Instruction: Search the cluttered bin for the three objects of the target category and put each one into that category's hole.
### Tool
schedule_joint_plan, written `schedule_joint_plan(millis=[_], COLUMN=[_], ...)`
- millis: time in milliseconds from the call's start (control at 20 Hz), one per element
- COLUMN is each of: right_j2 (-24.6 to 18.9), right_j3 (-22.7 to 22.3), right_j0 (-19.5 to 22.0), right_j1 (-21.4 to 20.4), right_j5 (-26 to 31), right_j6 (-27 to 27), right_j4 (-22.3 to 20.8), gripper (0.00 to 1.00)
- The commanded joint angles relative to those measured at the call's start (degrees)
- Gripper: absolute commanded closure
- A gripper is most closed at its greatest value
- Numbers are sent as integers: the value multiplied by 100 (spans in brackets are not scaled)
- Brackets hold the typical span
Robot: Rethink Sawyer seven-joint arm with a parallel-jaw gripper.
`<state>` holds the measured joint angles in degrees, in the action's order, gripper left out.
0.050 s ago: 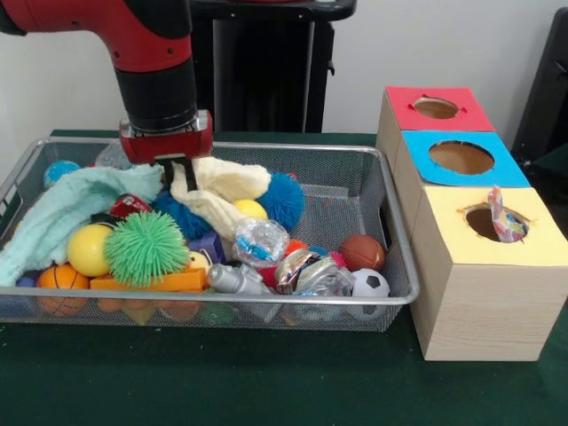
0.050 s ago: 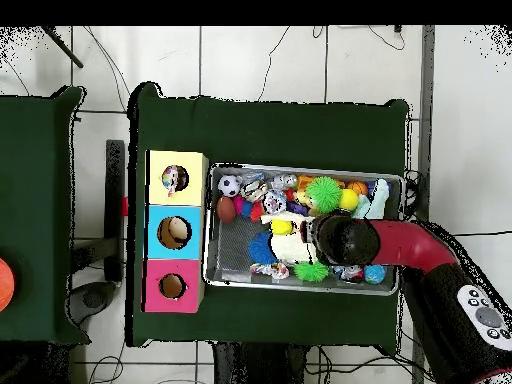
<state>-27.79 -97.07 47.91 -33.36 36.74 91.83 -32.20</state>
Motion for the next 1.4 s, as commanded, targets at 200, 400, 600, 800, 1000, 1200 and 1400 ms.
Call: schedule_joint_plan(millis=[200, 400, 600, 800, 1000, 1200, 1400], right_j2=[-430, -431, -418, -401, -454, -475, -355], right_j3=[574, 563, 553, 541, 489, 389, 199], right_j0=[311, 322, 318, 323, 359, 369, 187], right_j1=[-105, -129, -143, -156, -168, -157, -226], right_j5=[543, 545, 538, 554, 374, 211, -128], right_j6=[-1442, -1402, -1364, -1327, -1369, -1247, -803], right_j4=[-300, -324, -346, -336, -405, -398, -479], gripper=[100, 100, 100, 100, 0, 0, 0])
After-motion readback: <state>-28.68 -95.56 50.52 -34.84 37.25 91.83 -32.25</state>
